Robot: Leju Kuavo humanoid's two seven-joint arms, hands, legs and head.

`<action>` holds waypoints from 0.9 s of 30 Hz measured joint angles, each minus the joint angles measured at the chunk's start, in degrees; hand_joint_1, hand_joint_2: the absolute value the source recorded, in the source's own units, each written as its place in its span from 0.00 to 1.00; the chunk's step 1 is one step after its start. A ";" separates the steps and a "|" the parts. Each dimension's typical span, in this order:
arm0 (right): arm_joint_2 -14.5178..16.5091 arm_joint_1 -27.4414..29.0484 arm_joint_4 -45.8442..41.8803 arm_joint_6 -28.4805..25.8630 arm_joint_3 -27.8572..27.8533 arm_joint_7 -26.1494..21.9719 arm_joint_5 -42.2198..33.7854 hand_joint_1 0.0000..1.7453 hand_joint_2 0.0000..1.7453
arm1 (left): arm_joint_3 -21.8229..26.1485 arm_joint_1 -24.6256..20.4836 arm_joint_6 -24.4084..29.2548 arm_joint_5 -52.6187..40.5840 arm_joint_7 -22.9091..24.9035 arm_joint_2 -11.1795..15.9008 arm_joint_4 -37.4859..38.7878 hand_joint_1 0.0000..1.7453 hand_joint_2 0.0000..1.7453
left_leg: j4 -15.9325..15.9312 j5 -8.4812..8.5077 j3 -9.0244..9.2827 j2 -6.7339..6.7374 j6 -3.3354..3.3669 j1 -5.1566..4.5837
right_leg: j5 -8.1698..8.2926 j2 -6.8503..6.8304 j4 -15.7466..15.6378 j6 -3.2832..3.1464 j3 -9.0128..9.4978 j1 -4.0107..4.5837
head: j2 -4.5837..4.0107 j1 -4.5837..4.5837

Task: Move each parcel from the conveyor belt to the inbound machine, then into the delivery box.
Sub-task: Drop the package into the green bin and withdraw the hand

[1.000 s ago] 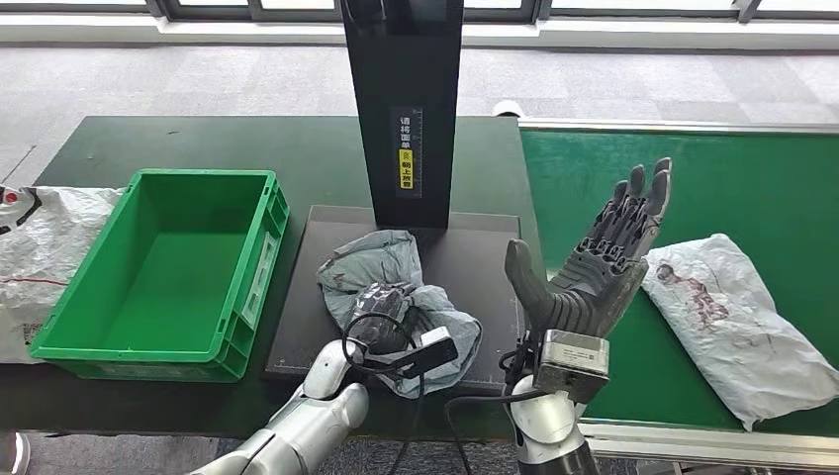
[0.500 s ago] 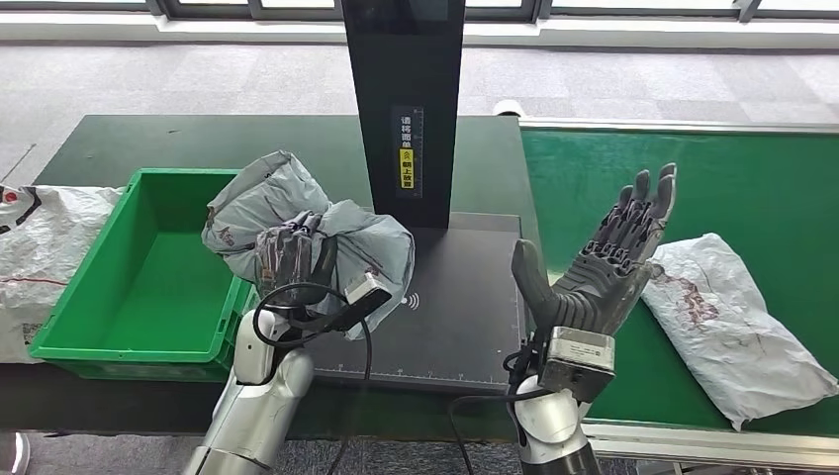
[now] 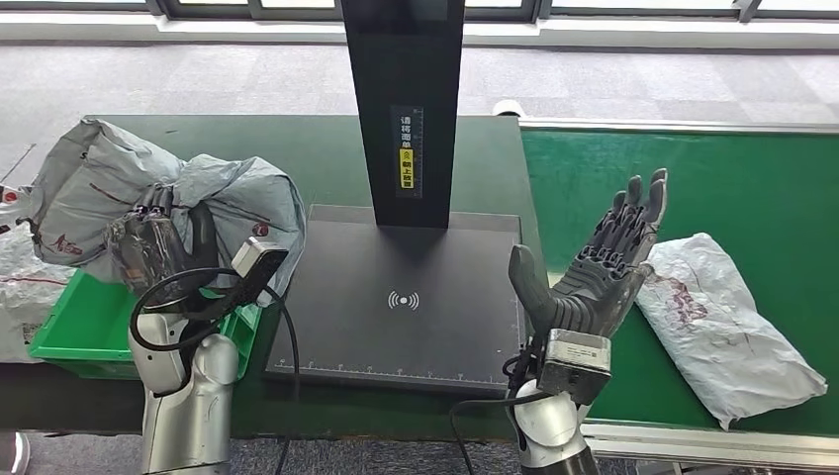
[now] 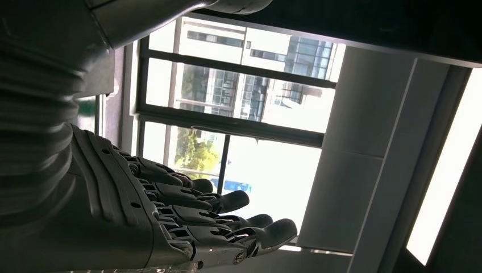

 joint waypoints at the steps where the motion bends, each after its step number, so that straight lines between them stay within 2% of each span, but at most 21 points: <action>1: 0.00 0.00 0.00 0.00 0.00 0.00 0.00 0.00 1.00 | 0.28 0.02 0.00 -0.01 0.00 -0.01 -0.26 1.00 1.00 | 0.00 0.00 0.00 0.00 0.00 0.00 | 0.00 0.00 0.00 0.00 0.00 0.00 | 0.00 0.00; 6: 0.00 0.03 0.01 0.00 0.00 -0.01 -0.19 0.00 1.00 | 1.97 0.05 0.00 3.03 -0.14 0.09 -0.53 1.00 1.00 | 0.01 0.00 -0.01 -0.01 0.00 -0.01 | 0.00 0.00 -0.01 0.00 0.01 -0.01 | 0.00 0.00; 11: -0.05 0.42 0.00 0.00 0.00 -0.04 -0.51 0.00 1.00 | 8.46 -0.18 0.00 9.47 -5.17 0.30 1.00 1.00 1.00 | 0.00 -0.01 0.01 0.02 0.00 0.00 | 0.00 0.04 -0.01 0.00 -0.04 0.01 | 0.00 -0.01; 12: -0.08 0.51 0.00 0.00 0.00 -0.04 -0.47 0.00 1.00 | 10.04 -0.29 0.00 9.64 -5.74 0.30 1.39 0.90 1.00 | 0.00 0.00 0.00 0.02 0.00 0.01 | -0.01 0.04 -0.01 -0.01 -0.04 0.02 | 0.00 -0.02; 15: -0.13 0.80 0.00 0.00 0.00 -0.05 -0.38 0.00 1.00 | 14.05 -0.81 0.00 9.72 -6.52 0.30 2.59 0.15 1.00 | 0.00 0.00 0.00 0.03 0.00 0.02 | -0.02 0.03 0.00 -0.03 -0.04 0.03 | 0.00 -0.02; 16: -0.14 0.85 0.00 0.00 0.00 -0.05 -0.35 0.00 1.00 | 15.04 -1.01 0.00 9.72 -6.69 0.30 2.94 0.00 1.00 | 0.00 0.00 0.00 0.03 0.00 0.02 | -0.02 0.03 0.00 -0.03 -0.04 0.03 | 0.00 -0.02; 27: -0.15 0.86 0.02 0.00 0.00 -0.05 -0.31 0.00 1.00 | 21.51 -2.84 0.00 9.93 -8.27 -0.05 5.69 0.00 1.00 | 0.01 0.00 -0.01 0.01 0.00 0.00 | -0.01 0.01 -0.01 -0.02 -0.01 0.00 | 0.00 -0.01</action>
